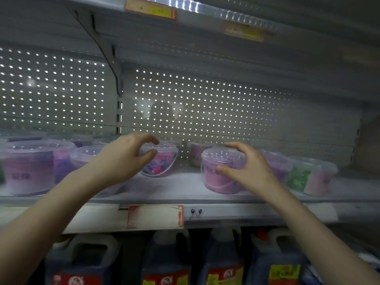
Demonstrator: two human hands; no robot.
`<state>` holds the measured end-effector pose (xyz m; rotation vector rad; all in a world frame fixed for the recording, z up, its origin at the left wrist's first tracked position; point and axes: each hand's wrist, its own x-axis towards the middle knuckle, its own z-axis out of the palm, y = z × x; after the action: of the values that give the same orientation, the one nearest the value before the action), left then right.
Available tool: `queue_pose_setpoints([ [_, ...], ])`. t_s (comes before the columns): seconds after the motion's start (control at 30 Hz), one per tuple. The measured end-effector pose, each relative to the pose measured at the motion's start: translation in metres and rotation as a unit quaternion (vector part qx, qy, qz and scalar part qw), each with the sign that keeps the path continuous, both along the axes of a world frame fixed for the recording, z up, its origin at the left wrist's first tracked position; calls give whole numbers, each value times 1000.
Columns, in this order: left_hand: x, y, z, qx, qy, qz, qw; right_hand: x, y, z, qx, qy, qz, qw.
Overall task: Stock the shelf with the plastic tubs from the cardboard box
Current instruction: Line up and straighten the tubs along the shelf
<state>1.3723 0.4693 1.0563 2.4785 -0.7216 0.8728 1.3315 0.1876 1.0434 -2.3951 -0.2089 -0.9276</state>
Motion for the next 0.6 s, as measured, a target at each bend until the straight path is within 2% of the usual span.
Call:
queue_pose_setpoints([
  [0.13,3,-25,-5,8,-12,-2,1000,0,-22,-6,-27,20,-34,999],
  [0.23,8,-32,-6,6,-12,-3,1000,4,-23,-11,-60,-4,-40,997],
  [0.43,5,-29,-2,-6,-11,-2,1000,16,-17,-17,16,-42,5,999],
  [0.6,6,-16,3,-6,-15,24,1000,16,11,-17,49,-41,101,993],
])
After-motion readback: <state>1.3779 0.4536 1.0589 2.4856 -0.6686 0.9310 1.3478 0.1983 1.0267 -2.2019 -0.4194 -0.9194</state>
